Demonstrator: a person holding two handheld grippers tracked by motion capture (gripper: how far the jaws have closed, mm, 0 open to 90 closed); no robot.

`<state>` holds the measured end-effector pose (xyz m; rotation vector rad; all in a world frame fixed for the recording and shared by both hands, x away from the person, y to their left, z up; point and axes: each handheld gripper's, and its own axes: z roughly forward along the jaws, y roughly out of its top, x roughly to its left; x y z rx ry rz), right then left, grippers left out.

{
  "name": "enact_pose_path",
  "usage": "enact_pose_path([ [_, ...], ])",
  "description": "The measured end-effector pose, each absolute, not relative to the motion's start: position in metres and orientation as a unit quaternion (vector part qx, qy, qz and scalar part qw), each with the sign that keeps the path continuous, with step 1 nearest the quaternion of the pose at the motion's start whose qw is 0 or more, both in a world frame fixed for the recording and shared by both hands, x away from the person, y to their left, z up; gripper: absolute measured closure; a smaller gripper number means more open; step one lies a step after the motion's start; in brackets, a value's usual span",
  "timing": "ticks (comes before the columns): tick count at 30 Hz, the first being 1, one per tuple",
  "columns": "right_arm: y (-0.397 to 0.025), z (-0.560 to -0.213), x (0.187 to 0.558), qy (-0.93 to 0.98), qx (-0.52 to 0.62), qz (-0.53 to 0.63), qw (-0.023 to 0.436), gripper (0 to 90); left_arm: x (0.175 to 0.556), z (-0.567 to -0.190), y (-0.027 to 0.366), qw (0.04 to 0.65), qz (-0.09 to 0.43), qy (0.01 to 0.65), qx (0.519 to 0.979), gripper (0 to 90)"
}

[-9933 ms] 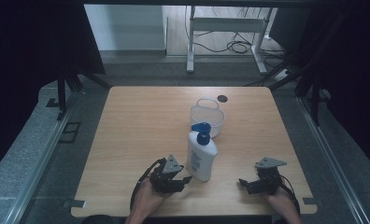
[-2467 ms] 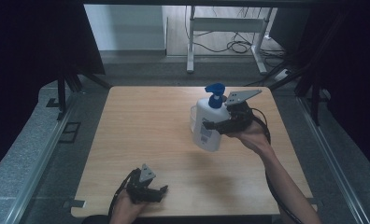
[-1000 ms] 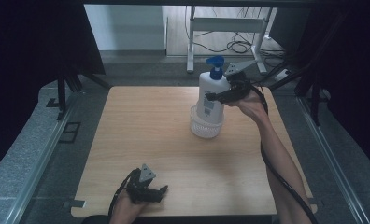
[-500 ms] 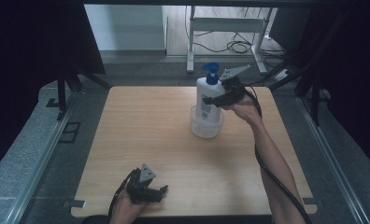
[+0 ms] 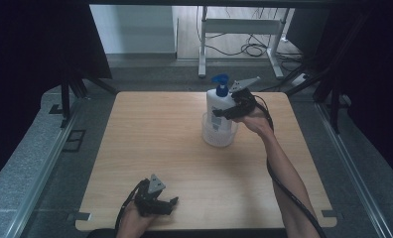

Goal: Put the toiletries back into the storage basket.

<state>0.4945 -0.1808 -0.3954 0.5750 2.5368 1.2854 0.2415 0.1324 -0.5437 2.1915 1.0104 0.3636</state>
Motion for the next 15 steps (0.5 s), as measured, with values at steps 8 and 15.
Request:
enact_pose_path([
  [8, -0.180, -0.409, 0.495, 0.869, 0.201, 0.437, 0.119, 37.7, 0.242, -0.544, 0.132, 0.344, 0.140, 0.389, 0.843, 11.6],
  [15, -0.180, -0.417, 0.495, 0.868, 0.205, 0.437, 0.120, 37.7, 0.242, -0.544, 0.132, 0.344, 0.140, 0.389, 0.843, 11.6],
])
